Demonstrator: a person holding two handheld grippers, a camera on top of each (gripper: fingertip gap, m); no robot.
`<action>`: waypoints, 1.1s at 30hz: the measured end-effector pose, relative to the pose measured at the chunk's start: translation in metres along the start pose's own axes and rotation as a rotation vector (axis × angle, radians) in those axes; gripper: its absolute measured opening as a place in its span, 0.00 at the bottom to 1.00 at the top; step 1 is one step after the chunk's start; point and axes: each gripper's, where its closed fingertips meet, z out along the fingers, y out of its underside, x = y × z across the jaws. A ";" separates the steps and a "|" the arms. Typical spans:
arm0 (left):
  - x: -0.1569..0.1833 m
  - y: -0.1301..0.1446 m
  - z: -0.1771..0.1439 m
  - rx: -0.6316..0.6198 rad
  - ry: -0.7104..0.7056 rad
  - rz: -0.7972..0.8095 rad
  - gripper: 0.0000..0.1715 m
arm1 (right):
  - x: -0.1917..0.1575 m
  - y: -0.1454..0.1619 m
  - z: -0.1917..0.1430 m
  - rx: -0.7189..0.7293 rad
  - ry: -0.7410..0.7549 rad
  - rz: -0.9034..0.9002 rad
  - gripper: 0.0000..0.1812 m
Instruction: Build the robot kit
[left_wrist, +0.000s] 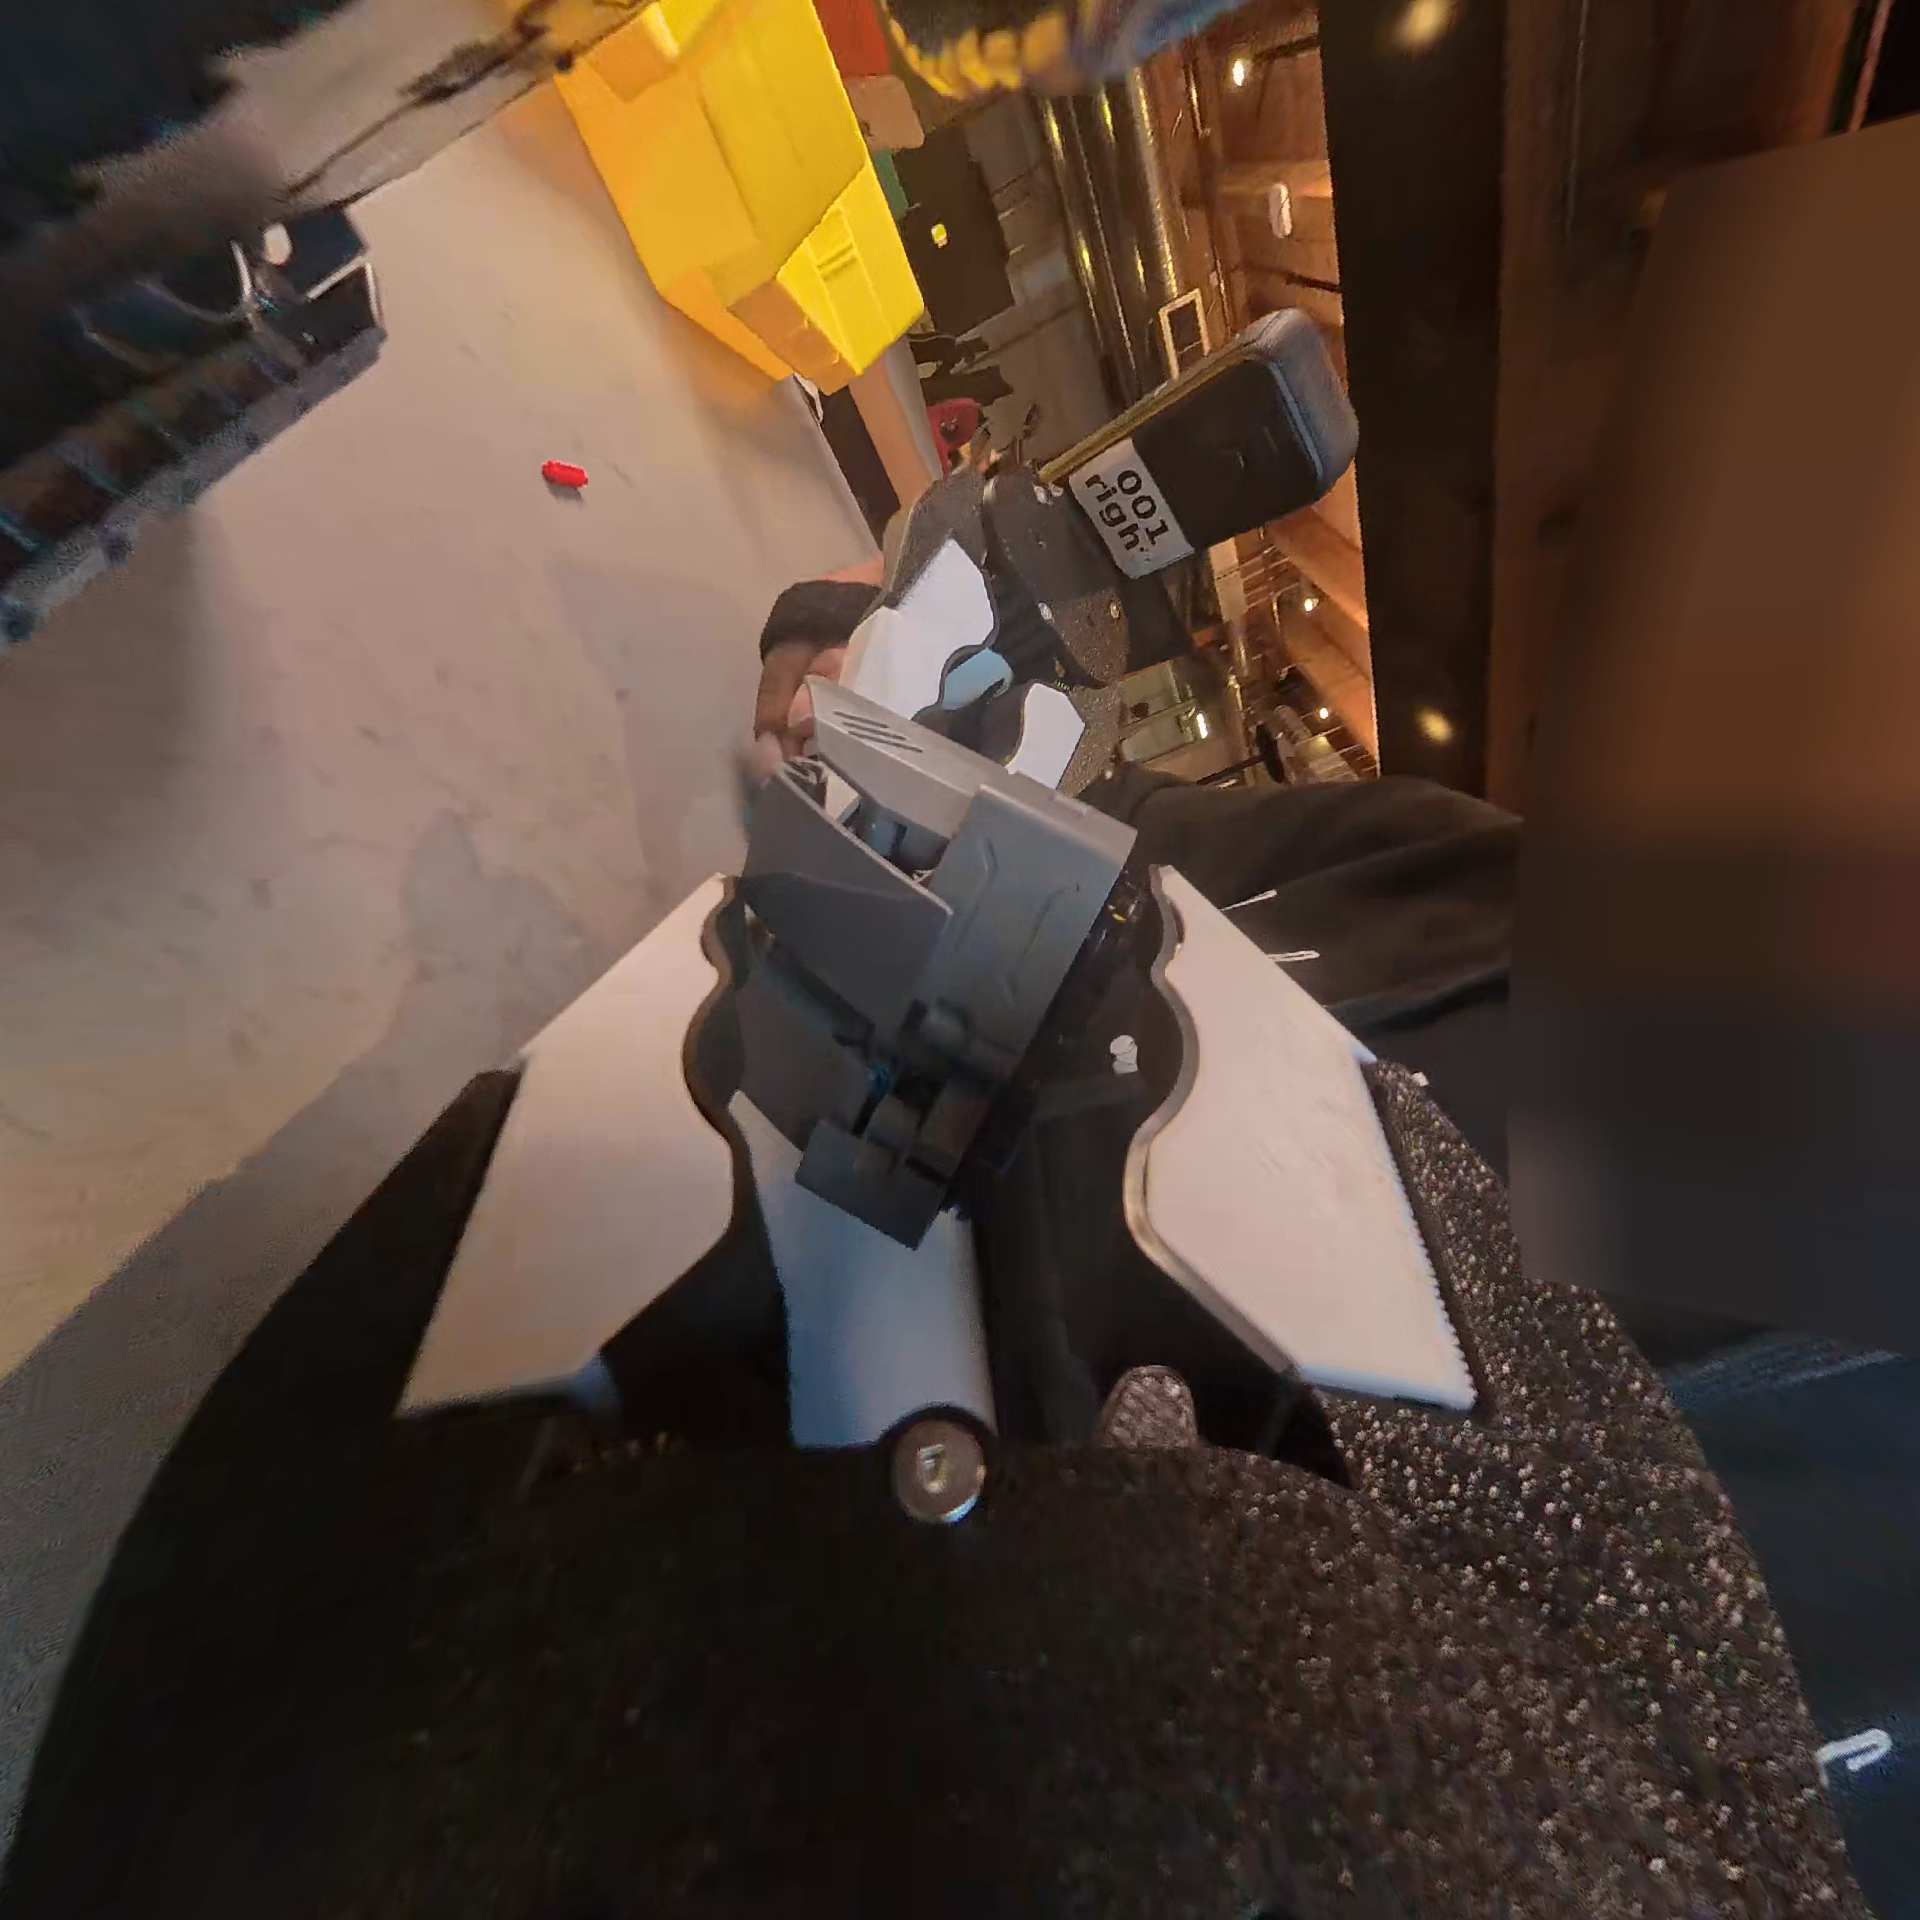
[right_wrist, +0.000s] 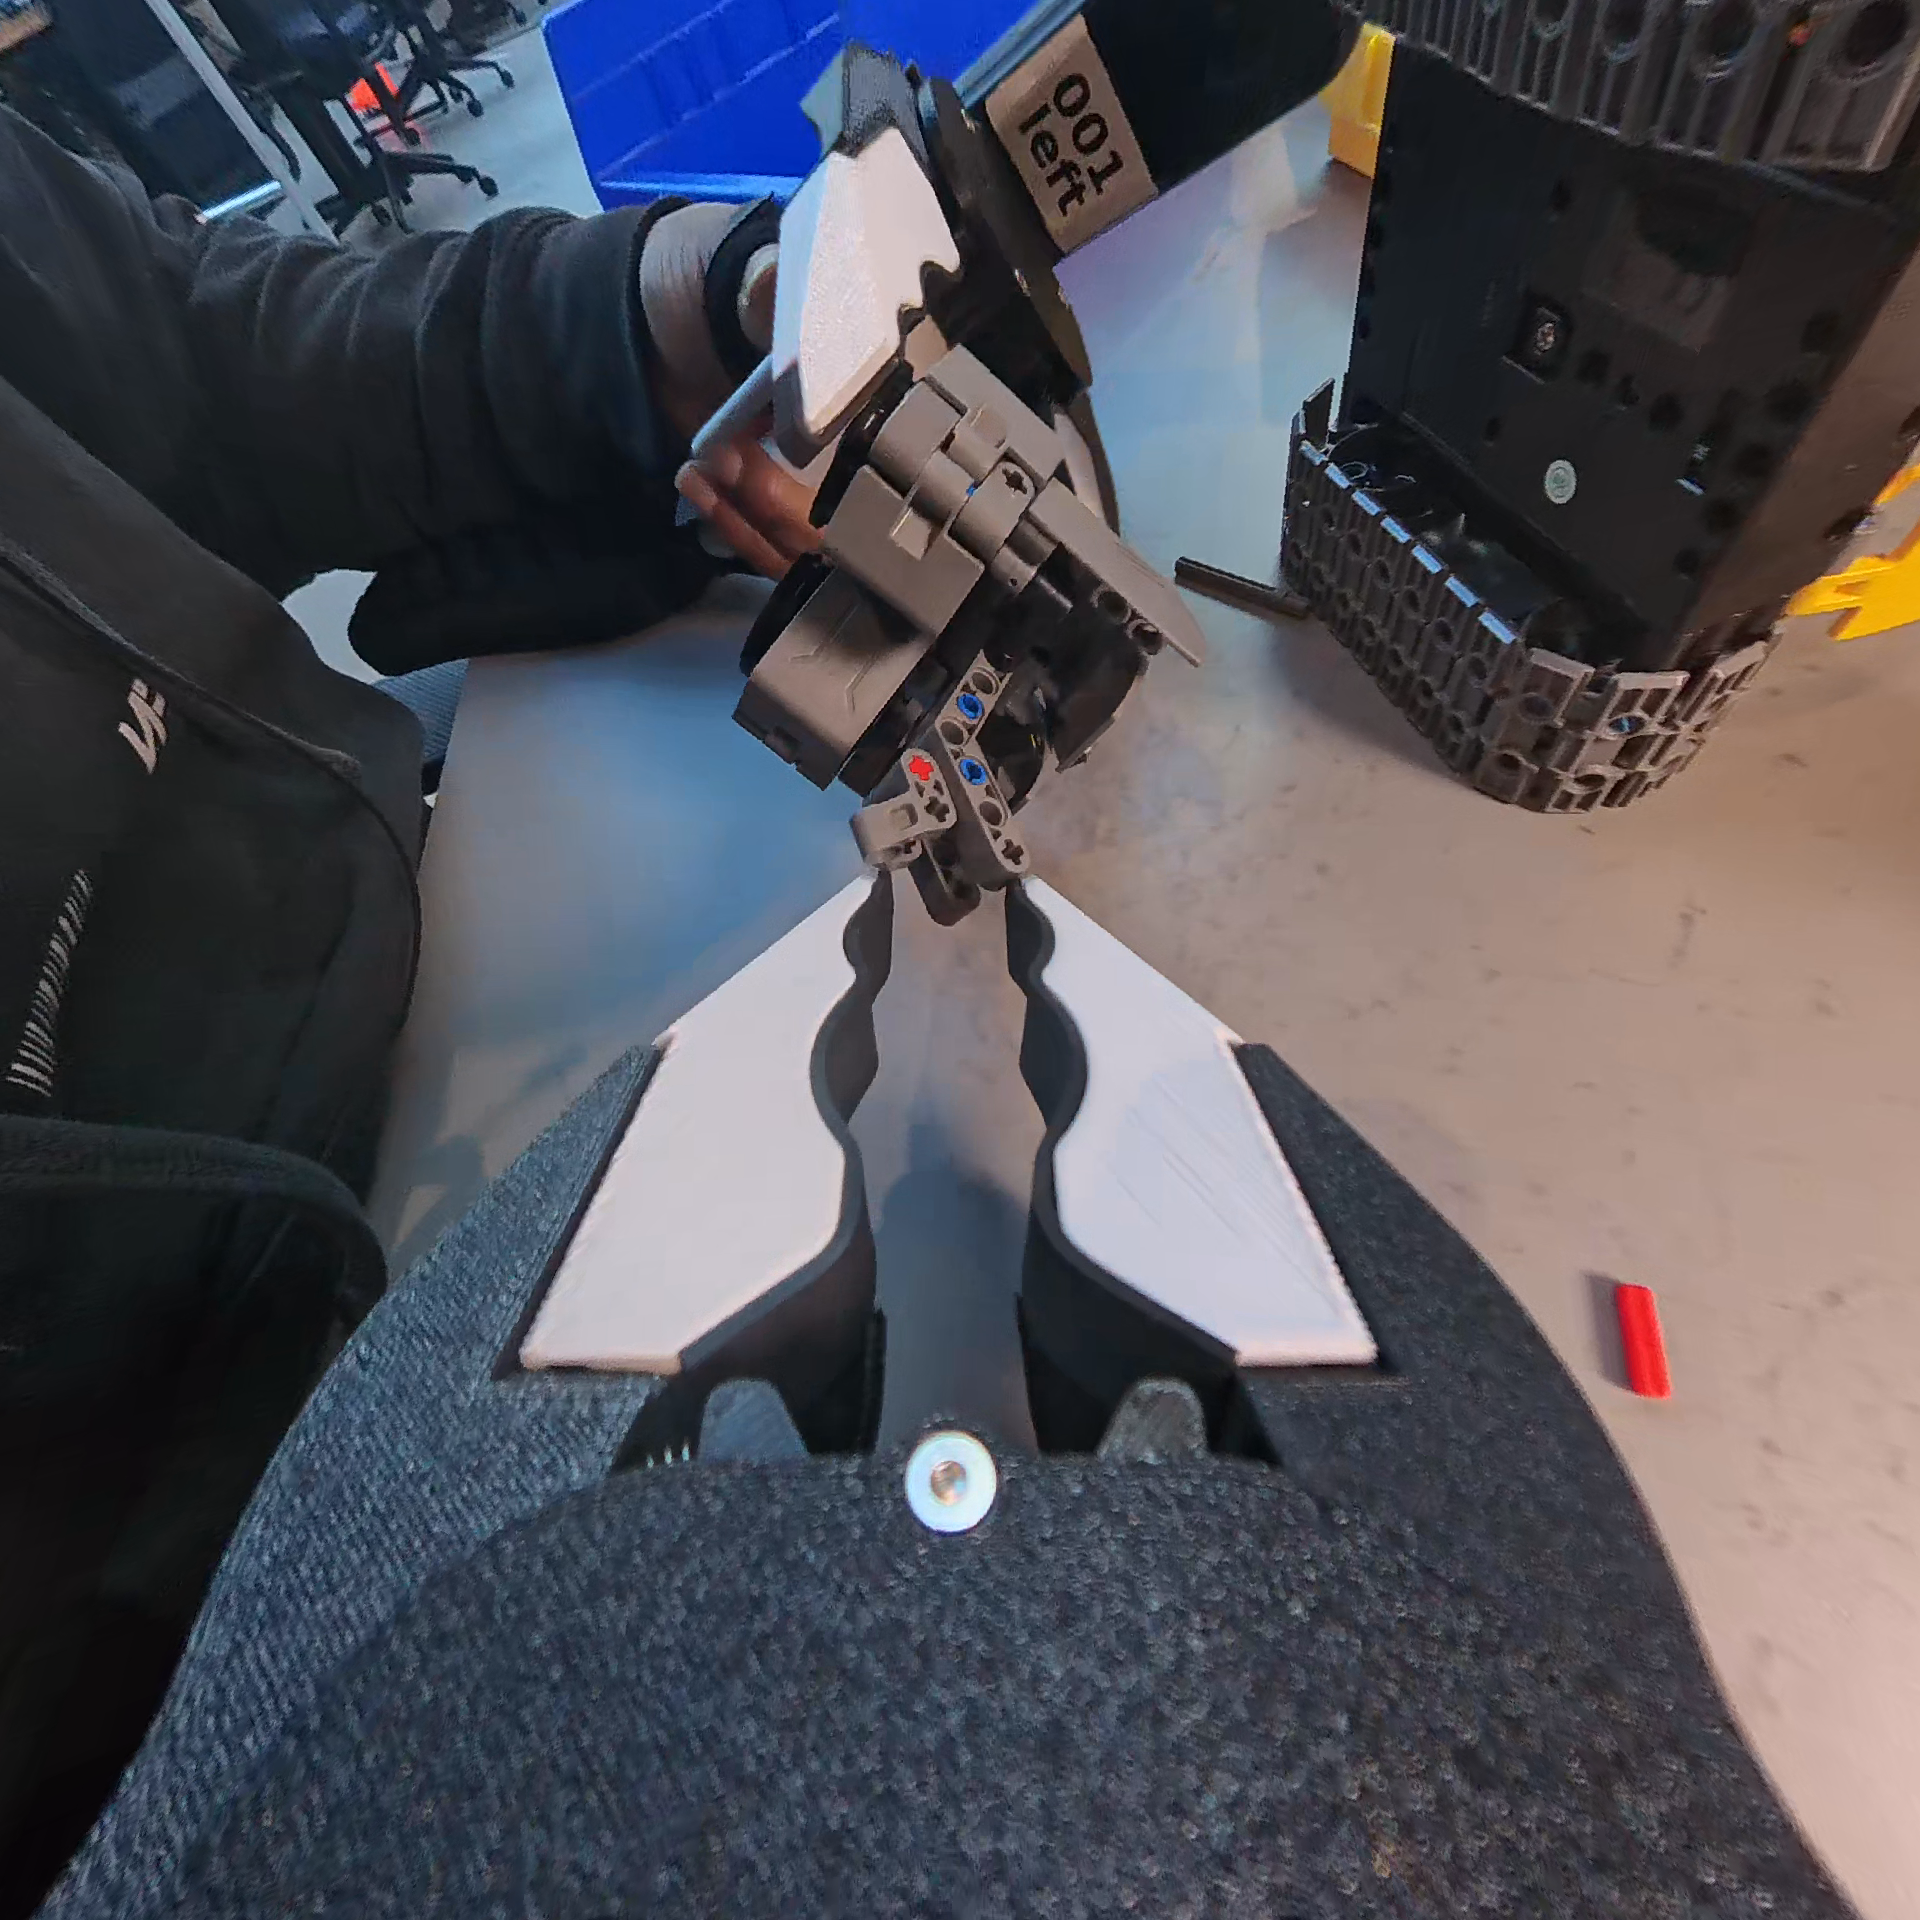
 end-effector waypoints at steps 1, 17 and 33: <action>0.000 0.000 0.000 0.008 0.007 -0.017 0.44 | 0.000 0.000 0.000 0.002 0.001 0.002 0.12; -0.006 -0.003 -0.005 0.029 -0.018 -0.040 0.43 | 0.014 -0.001 0.001 -0.037 0.257 -0.446 0.21; -0.004 0.054 -0.001 -0.418 -0.306 0.873 0.44 | -0.027 0.013 0.012 -0.075 0.082 -0.597 0.14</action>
